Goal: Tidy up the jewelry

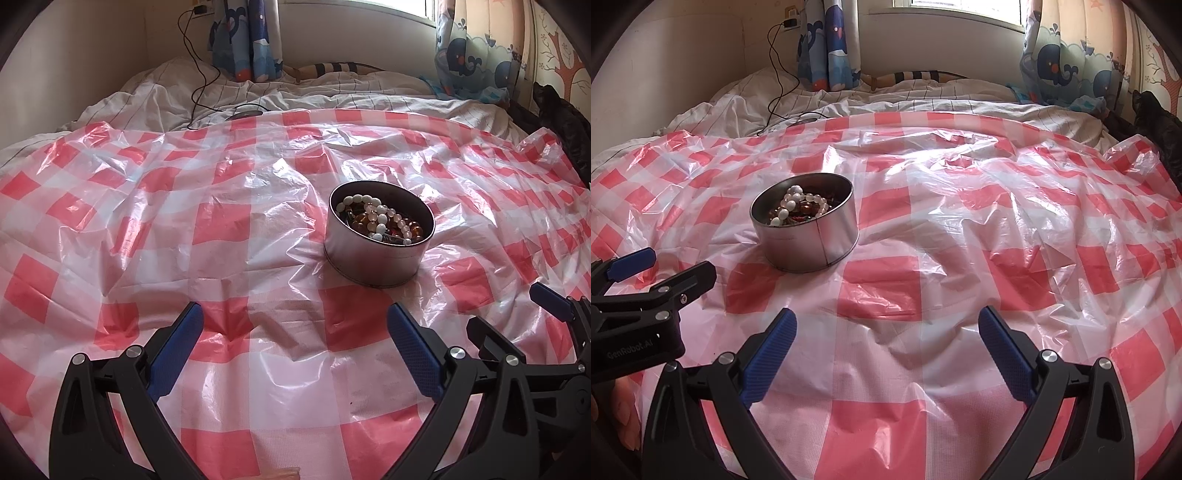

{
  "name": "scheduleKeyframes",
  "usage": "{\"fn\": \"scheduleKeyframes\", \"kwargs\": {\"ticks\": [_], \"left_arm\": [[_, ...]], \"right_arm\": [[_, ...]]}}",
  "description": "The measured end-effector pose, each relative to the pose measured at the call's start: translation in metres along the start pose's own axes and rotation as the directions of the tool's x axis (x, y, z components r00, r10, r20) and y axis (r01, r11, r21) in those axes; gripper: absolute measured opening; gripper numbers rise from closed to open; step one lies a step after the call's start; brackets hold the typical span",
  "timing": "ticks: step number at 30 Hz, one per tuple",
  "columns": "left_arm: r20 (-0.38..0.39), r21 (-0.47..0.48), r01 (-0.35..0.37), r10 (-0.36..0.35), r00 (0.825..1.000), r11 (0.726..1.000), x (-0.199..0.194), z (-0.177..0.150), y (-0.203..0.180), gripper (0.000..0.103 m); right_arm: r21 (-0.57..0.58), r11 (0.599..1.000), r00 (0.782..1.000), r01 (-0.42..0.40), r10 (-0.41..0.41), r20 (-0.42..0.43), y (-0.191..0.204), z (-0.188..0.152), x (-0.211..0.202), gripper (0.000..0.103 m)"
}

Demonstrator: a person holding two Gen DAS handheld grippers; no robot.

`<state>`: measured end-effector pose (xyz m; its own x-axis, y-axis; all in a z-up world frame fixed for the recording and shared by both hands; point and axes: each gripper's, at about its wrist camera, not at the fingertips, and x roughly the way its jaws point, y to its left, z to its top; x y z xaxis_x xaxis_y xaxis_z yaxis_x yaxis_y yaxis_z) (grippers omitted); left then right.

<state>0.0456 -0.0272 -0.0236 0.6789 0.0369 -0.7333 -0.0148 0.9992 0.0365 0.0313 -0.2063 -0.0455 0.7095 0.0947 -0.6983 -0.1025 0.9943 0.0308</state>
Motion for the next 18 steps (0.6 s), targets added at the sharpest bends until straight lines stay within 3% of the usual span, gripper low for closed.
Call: {"fn": "scheduleKeyframes", "kwargs": {"ticks": [18], "left_arm": [[-0.006,-0.008,0.006,-0.006,1.000,1.000,0.0004,0.0003,0.0002,0.095]], "right_arm": [[-0.001,1.000,1.000,-0.001,0.001,-0.004,-0.0001,-0.0017,0.0012,0.095]]}}
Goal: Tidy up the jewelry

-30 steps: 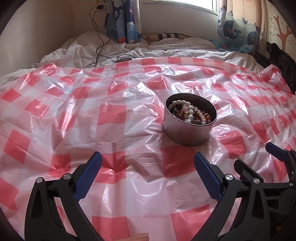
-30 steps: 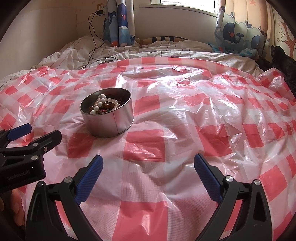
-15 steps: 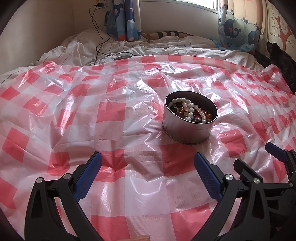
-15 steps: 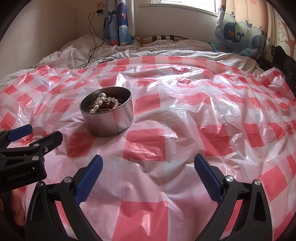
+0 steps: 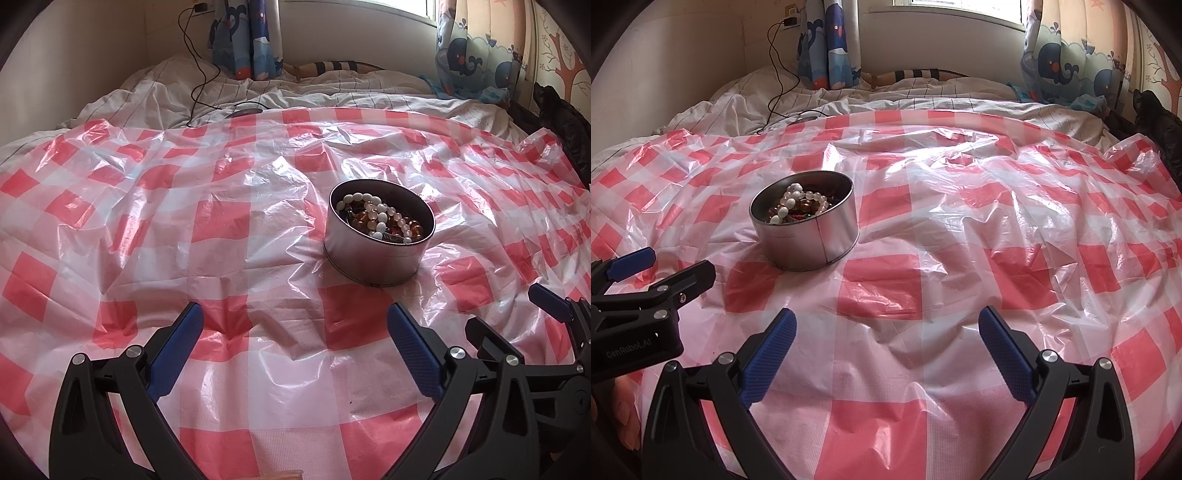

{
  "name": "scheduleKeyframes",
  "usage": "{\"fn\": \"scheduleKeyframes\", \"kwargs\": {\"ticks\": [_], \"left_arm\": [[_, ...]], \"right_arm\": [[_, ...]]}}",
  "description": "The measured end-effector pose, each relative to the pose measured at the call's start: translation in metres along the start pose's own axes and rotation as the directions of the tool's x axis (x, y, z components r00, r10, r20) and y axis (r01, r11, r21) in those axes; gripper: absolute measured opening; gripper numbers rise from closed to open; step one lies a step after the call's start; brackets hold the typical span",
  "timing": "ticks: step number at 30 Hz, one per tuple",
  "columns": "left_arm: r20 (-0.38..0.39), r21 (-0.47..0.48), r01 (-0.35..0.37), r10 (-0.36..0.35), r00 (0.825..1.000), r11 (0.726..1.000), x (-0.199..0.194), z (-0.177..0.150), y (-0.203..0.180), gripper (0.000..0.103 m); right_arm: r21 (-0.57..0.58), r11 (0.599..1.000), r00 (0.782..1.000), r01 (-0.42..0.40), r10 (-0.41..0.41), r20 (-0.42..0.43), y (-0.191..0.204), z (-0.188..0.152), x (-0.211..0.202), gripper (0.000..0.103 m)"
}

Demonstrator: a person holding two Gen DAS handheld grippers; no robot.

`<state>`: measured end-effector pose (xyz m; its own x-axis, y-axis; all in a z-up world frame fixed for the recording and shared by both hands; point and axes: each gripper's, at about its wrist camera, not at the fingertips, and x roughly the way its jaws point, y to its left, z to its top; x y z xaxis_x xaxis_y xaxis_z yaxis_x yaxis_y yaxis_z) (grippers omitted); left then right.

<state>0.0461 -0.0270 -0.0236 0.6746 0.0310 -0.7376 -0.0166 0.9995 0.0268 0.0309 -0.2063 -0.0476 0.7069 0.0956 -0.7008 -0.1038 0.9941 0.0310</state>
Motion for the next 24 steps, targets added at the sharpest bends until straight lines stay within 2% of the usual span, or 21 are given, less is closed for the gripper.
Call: {"fn": "scheduleKeyframes", "kwargs": {"ticks": [2,4,8,16,20,24], "left_arm": [[0.006,-0.014,0.006,-0.006,1.000,1.000,-0.001,-0.002,0.001,0.095],[0.073,-0.019,0.034,-0.033,0.997,0.999,-0.008,-0.006,0.002,0.095],[0.118,0.017,-0.008,0.006,0.993,1.000,-0.016,-0.005,-0.003,0.095],[0.090,0.004,-0.014,0.014,0.996,1.000,-0.013,-0.003,-0.003,0.095],[0.045,-0.009,0.001,0.000,0.999,1.000,-0.006,0.000,-0.001,0.095],[0.042,-0.004,0.002,-0.002,0.999,1.000,-0.005,-0.001,-0.001,0.095]], "right_arm": [[0.000,1.000,1.000,0.000,0.000,-0.001,0.000,0.000,0.000,0.095],[0.001,1.000,1.000,-0.001,0.001,-0.003,0.001,-0.002,0.001,0.095],[0.001,1.000,1.000,-0.001,0.001,-0.004,0.001,-0.003,0.001,0.095],[0.001,1.000,1.000,-0.002,0.002,-0.007,0.001,-0.005,0.002,0.095],[0.001,1.000,1.000,-0.002,0.002,-0.007,0.001,-0.004,0.002,0.095],[0.001,1.000,1.000,-0.002,0.002,-0.008,0.000,-0.002,0.002,0.095]]}}
